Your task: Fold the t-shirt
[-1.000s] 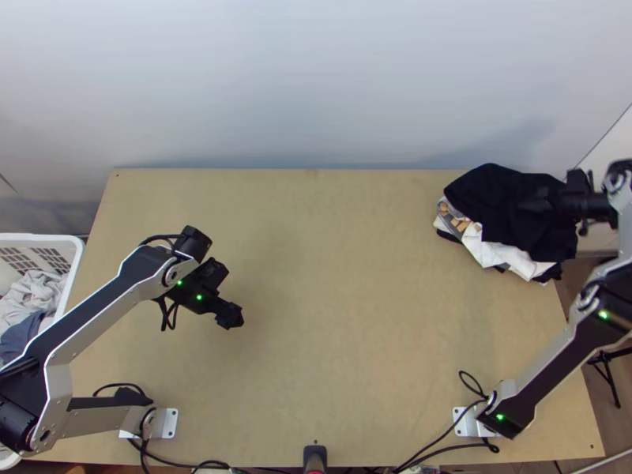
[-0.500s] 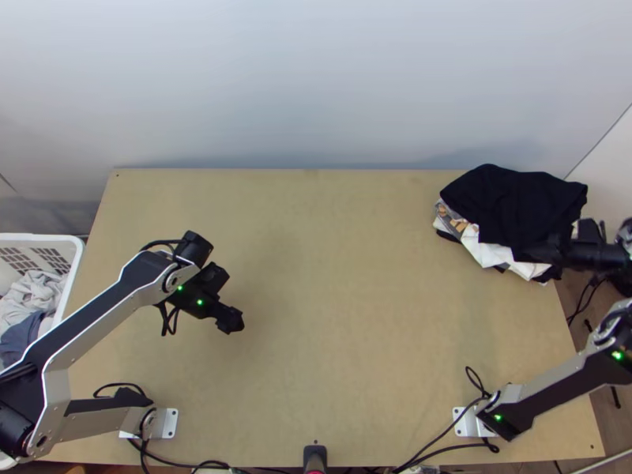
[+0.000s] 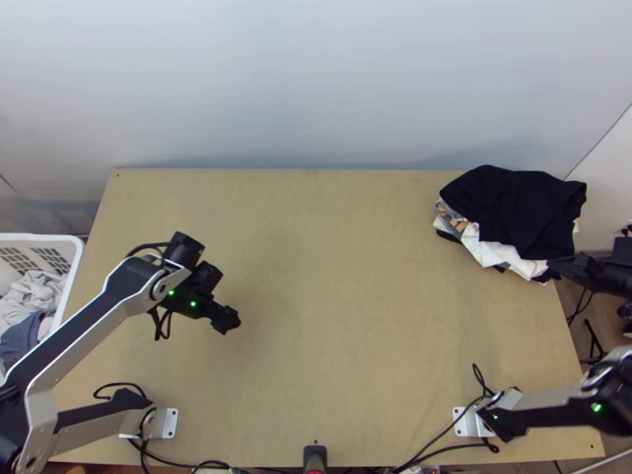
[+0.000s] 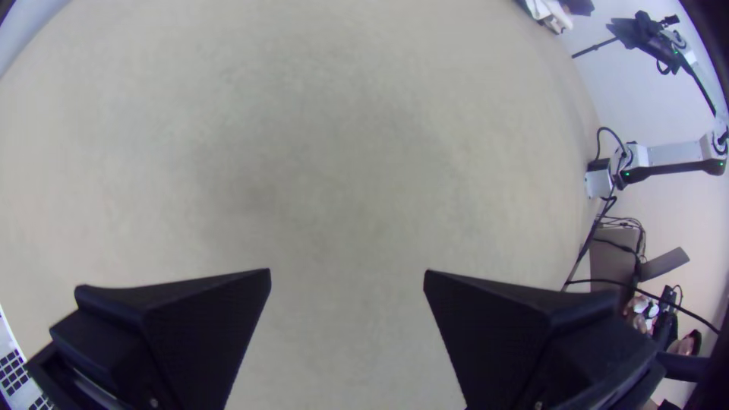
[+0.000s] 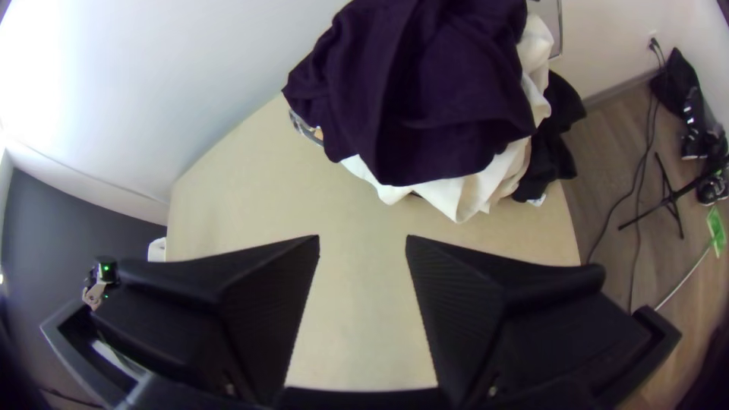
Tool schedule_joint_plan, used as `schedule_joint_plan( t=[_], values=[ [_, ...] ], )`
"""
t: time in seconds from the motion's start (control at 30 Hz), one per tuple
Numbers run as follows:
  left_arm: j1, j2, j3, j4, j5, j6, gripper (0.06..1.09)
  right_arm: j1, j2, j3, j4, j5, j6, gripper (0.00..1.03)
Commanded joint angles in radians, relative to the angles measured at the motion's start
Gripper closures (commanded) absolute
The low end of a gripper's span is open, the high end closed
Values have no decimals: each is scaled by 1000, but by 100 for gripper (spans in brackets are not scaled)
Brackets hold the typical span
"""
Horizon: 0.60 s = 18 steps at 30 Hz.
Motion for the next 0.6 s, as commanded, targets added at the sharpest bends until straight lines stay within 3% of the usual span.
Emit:
schedule_joint_plan(
  t=[0.0,0.17,0.27,0.37,0.47,0.57],
  values=[
    [37,-115,30,18,-29,-8,10,16,-196,-11,26,23,45,23],
    [113,-222,39,51,-52,-9,10,120,-319,-83,177,148,179,4],
    [115,-286,33,59,-176,-9,10,192,-468,-194,384,180,303,4],
    [112,-357,-5,85,-270,-9,11,315,-621,-333,635,338,397,4],
    [113,-437,-59,130,-287,1,11,433,-715,-437,763,473,455,4],
    [112,-523,-137,214,-370,6,11,525,-798,-543,878,568,505,4]
  ],
)
